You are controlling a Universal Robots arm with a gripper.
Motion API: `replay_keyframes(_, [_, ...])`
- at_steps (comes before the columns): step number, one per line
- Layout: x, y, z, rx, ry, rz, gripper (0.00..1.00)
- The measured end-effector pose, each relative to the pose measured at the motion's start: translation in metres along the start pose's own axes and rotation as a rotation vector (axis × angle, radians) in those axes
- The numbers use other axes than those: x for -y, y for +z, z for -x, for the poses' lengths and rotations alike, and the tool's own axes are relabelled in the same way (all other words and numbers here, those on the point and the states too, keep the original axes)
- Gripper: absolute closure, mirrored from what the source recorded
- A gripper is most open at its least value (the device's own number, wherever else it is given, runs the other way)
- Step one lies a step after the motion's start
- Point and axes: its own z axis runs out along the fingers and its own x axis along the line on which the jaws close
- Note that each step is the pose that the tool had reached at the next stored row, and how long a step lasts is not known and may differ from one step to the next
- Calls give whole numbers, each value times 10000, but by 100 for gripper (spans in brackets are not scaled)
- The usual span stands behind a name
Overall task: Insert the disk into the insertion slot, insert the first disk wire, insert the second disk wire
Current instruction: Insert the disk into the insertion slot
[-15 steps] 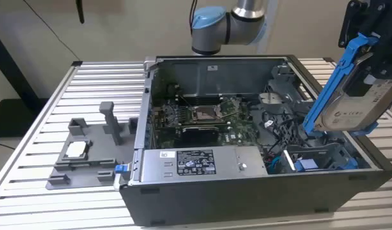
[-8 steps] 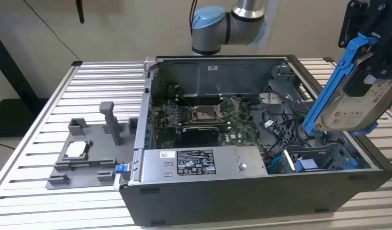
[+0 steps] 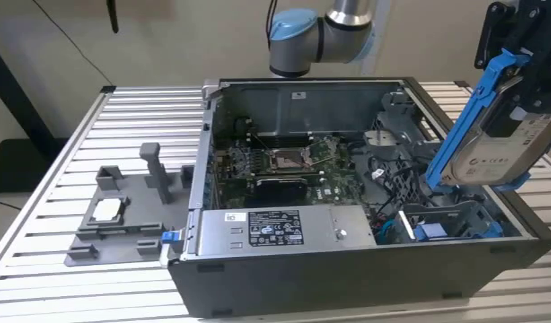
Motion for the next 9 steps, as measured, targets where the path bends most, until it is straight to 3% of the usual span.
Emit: replay_keyframes(9, [6, 152, 1, -5, -147, -1, 67])
